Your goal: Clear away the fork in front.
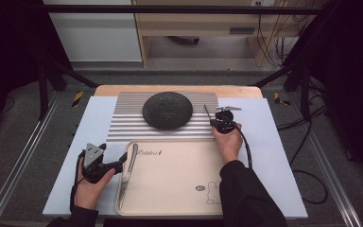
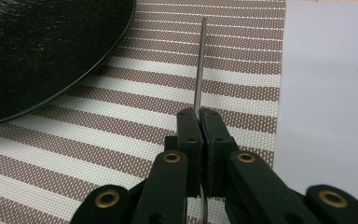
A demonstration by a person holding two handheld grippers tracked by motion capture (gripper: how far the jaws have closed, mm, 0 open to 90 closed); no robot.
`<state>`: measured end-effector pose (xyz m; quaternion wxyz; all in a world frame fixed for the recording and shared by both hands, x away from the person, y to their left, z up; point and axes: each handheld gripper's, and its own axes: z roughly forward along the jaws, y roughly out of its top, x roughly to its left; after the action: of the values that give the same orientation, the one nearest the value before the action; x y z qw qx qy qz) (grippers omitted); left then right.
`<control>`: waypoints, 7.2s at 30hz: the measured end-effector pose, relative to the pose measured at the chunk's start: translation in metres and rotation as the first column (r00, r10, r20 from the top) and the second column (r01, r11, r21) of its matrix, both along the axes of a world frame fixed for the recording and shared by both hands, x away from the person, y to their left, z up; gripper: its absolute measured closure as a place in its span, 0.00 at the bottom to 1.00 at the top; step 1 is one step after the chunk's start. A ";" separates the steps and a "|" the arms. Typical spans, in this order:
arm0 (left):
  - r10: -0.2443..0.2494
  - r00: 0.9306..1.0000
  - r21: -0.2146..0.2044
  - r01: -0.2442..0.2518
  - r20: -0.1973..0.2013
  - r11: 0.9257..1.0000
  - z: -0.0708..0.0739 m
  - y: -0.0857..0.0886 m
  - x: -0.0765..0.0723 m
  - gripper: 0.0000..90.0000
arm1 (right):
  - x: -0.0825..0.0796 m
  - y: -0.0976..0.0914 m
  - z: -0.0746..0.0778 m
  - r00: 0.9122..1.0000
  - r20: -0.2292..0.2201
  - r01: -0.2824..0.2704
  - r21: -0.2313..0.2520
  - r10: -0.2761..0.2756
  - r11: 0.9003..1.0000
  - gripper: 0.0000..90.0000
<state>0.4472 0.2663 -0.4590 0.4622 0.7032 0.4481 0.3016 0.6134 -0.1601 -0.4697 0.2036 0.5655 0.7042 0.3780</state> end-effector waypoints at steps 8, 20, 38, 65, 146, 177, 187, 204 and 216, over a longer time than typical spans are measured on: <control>-0.002 1.000 0.001 0.002 0.000 1.000 0.000 0.000 0.000 0.12 | -0.004 0.000 0.012 0.999 0.033 -0.016 0.008 0.015 1.000 0.98; -0.003 1.000 0.001 0.003 -0.001 1.000 0.000 0.000 0.000 0.12 | -0.007 -0.005 0.017 0.999 0.047 -0.019 0.014 0.018 1.000 0.98; -0.065 0.998 -0.024 0.065 0.016 0.998 0.003 -0.005 0.000 0.12 | -0.026 0.004 0.036 0.989 0.127 -0.084 0.010 0.082 0.996 0.98; -0.432 0.901 -0.007 0.432 -0.034 0.902 0.059 -0.068 0.047 0.09 | -0.115 0.055 0.064 0.902 0.275 -0.357 0.038 0.334 0.933 0.97; -0.504 0.864 -0.185 0.495 -0.005 0.849 0.085 -0.099 0.068 0.58 | -0.138 0.104 0.075 0.816 0.342 -0.509 0.040 0.467 0.860 0.97; -0.468 0.883 -0.257 0.457 0.018 0.852 0.085 -0.104 0.064 0.79 | -0.139 0.102 0.071 0.820 0.348 -0.498 0.045 0.454 0.866 0.97; -0.507 0.861 -0.235 0.499 0.025 0.834 0.090 -0.115 0.055 0.90 | -0.138 0.106 0.068 0.820 0.349 -0.498 0.045 0.454 0.866 0.97; -0.483 0.876 -0.208 0.475 0.014 0.855 0.085 -0.106 0.052 0.90 | -0.135 0.082 0.064 0.833 0.310 -0.493 0.038 0.459 0.869 0.87; -0.478 0.878 -0.186 0.468 -0.006 0.864 0.083 -0.096 0.038 0.90 | -0.141 0.030 0.059 0.871 0.343 -0.406 0.106 0.350 0.907 0.68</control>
<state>0.4851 0.1699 -0.3762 0.5714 0.7548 0.2992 0.1190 0.4723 -0.1305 -0.4111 0.1851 0.3638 0.7236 0.5566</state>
